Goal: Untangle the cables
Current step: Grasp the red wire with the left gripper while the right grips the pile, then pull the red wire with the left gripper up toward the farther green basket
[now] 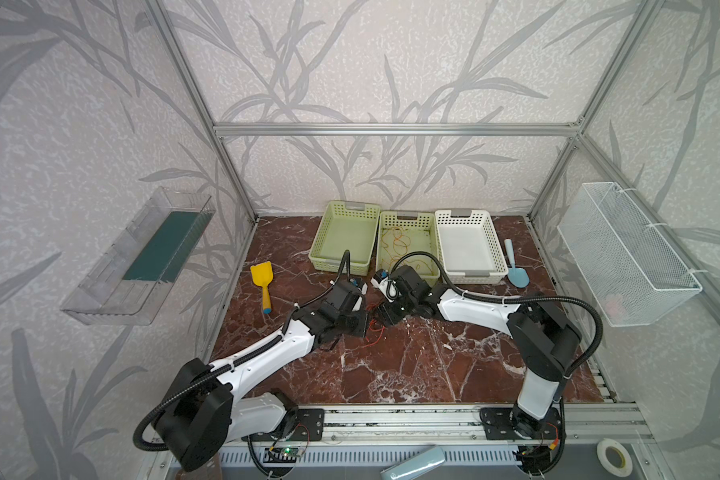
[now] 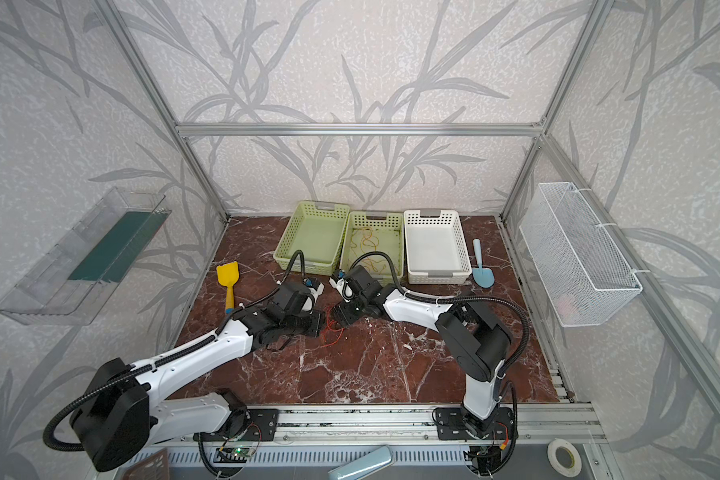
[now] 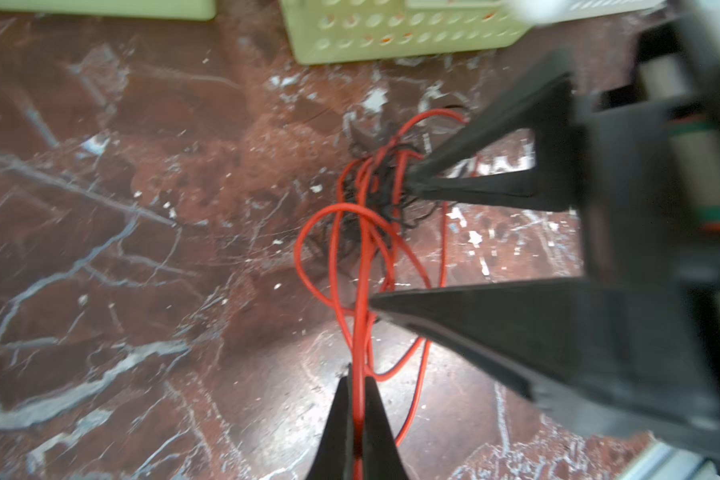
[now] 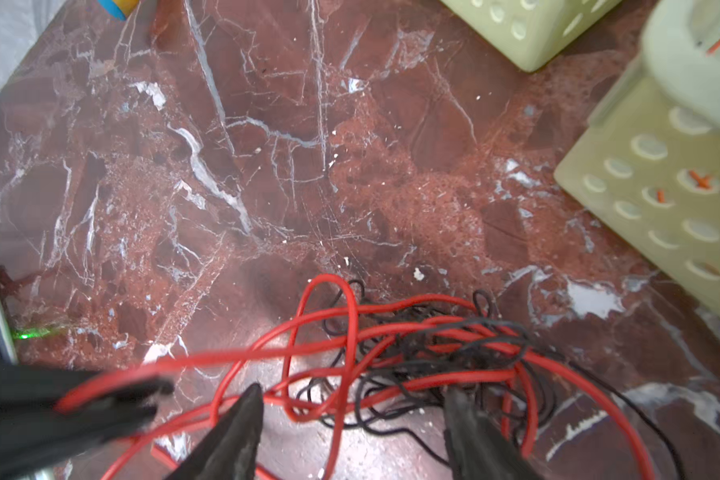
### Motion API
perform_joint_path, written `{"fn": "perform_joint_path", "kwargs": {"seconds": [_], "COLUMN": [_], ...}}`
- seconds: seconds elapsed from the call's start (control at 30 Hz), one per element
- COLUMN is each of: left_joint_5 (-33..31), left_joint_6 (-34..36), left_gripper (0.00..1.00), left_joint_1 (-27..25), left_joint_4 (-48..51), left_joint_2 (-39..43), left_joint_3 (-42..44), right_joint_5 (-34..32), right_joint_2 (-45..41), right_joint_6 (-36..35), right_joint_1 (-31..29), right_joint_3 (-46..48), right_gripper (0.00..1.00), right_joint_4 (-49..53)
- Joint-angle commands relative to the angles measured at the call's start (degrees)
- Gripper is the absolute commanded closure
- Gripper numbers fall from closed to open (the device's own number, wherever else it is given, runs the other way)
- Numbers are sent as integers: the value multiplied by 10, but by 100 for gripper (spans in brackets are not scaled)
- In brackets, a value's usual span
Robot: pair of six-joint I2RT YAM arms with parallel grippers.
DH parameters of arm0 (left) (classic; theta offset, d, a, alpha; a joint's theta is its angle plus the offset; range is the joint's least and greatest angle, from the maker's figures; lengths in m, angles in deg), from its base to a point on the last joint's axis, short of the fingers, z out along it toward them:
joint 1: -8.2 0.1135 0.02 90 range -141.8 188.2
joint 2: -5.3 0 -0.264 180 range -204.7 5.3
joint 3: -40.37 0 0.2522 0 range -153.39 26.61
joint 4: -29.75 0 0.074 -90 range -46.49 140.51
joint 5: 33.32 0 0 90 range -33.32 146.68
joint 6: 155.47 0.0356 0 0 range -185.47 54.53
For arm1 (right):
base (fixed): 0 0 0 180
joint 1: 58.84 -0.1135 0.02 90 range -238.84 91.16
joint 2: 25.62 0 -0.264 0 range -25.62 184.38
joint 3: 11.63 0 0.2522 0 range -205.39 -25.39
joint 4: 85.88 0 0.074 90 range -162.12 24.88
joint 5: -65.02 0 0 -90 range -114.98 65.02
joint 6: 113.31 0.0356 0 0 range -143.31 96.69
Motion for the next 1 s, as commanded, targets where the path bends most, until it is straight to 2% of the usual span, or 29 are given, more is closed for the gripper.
{"fn": "perform_joint_path", "kwargs": {"seconds": [0.0, 0.17, 0.3, 0.97], "left_joint_5": [47, 81, 82, -21], "left_joint_6": [29, 55, 71, 134], "left_gripper": [100, 100, 100, 100], "left_joint_1": [-6, -7, -8, -7], "left_joint_4": [-20, -17, -15, 41], "left_joint_2": [14, 25, 42, 92], "left_joint_3": [-17, -43, -59, -162], "right_joint_5": [-17, -37, -51, -85], "right_joint_2": [13, 17, 17, -3], "right_joint_6": [11, 29, 49, 44], "right_joint_1": [-4, 2, 15, 47], "right_joint_3": [-8, 7, 23, 97], "right_gripper": [29, 27, 27, 25], "right_joint_4": [-21, -28, -28, -14]}}
